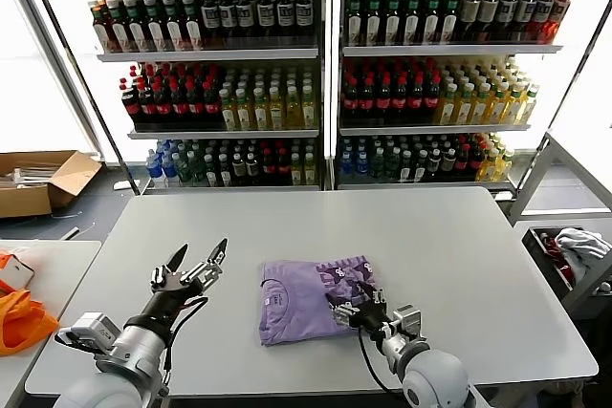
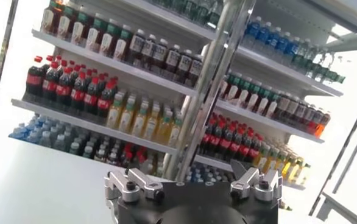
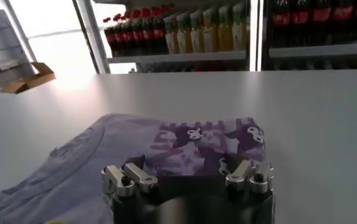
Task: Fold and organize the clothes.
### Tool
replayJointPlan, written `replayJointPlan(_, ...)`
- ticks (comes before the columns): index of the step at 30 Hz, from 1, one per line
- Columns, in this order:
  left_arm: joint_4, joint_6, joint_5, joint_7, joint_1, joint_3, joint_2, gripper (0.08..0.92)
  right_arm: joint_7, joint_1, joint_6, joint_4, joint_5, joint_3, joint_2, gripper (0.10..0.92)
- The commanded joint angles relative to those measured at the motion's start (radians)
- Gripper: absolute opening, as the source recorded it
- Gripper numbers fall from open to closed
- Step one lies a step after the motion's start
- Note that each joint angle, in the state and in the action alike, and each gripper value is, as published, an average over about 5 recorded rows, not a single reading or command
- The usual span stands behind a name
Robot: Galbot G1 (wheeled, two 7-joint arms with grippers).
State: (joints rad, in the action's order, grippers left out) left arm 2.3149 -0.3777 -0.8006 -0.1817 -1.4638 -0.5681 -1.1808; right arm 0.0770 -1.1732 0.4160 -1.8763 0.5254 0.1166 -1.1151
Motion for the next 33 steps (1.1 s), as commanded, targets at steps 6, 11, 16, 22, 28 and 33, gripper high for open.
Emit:
replayJointPlan(6, -0.02, 0.002, 0.007, 0.008, 0.011, 0.019, -0.005, 0.823, 0.107, 0.044, -0.078, -0.216, 0.034, -0.018, -0.038, 0.823)
replayJointPlan(11, -0.014, 0.002, 0.009, 0.01, 0.013, 0.024, -0.006, 0.823, 0.133, 0.179, -0.052, -0.264, 0.041, -0.121, -0.063, 0.823)
replayJointPlan(16, -0.008, 0.004, 0.019, 0.015, -0.003, 0.025, -0.015, 0.822, 0.188, 0.268, 0.024, -0.006, -0.115, -0.247, -0.172, 0.823)
replayJointPlan(22, 0.015, 0.006, 0.024, 0.017, -0.038, 0.013, -0.027, 0.823, 0.225, 0.217, 0.048, 0.165, -0.239, -0.263, -0.212, 0.823)
replayJointPlan(28, 0.021, 0.008, 0.02, 0.02, -0.059, 0.008, -0.06, 0.823, 0.218, 0.132, 0.091, 0.131, -0.255, -0.208, -0.169, 0.823)
replayJointPlan(33, 0.014, 0.009, 0.024, 0.022, -0.048, 0.032, -0.074, 0.823, 0.224, 0.065, 0.15, 0.066, -0.255, -0.149, -0.159, 0.823)
